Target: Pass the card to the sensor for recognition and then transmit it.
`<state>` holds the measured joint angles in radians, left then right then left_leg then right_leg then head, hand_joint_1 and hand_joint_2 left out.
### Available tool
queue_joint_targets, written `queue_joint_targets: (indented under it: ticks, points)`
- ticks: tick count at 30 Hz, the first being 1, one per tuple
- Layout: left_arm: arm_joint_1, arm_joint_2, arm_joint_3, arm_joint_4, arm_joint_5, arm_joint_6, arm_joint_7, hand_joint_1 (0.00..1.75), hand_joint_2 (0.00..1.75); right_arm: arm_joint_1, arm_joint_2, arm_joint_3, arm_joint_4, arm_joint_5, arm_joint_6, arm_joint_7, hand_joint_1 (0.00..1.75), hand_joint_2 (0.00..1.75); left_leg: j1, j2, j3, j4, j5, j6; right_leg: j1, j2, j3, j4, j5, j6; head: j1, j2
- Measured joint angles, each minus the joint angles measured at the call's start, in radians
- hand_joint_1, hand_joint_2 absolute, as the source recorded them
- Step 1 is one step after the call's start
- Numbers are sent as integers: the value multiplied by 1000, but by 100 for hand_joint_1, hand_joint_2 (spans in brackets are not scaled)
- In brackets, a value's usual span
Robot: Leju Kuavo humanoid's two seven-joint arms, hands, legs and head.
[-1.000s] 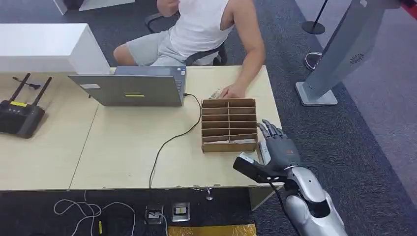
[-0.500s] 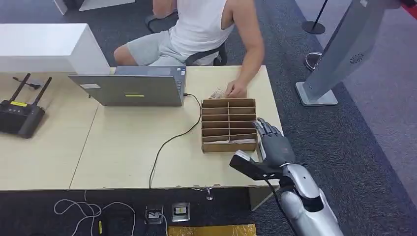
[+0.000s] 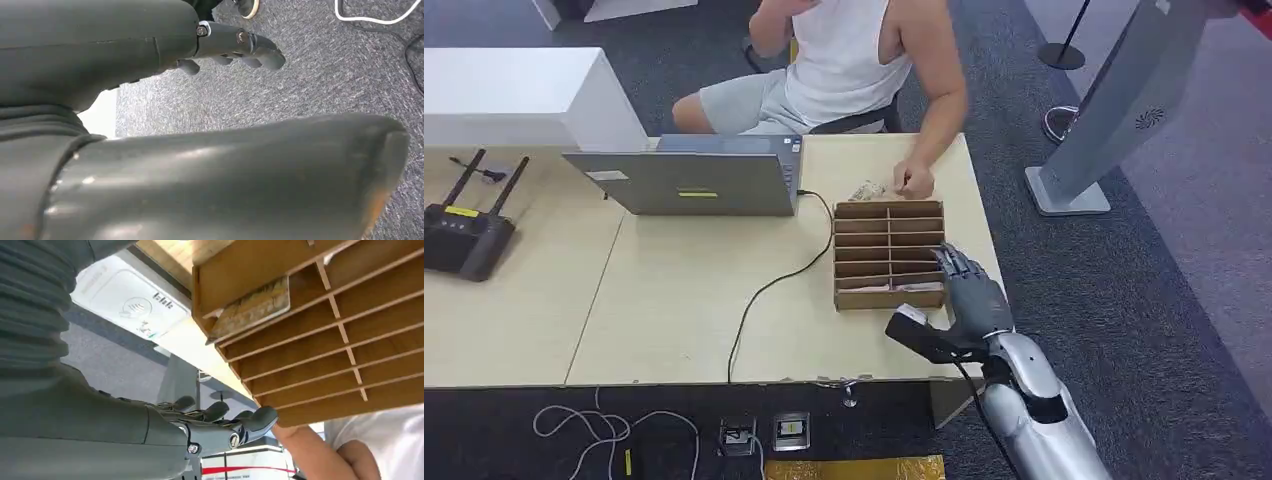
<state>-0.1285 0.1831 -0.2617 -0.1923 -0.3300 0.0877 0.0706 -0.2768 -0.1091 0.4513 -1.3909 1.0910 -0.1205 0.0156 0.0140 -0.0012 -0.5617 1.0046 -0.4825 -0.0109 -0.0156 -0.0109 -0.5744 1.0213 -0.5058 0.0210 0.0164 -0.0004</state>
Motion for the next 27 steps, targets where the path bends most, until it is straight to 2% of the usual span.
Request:
queue_joint_targets:
  ticks: [17,27]
  points:
    - [0,-3,0,0,-5,-2,-9,0,0,-4,21,0,105,-21,-36,-22,0,175,0,0,0,0,0,0,0,0,0,0,0,0,0,0]
    - [0,-3,0,0,-5,-3,-9,0,0,-9,44,0,150,-45,-102,-40,0,175,0,0,0,0,0,0,0,0,0,0,0,0,0,0]
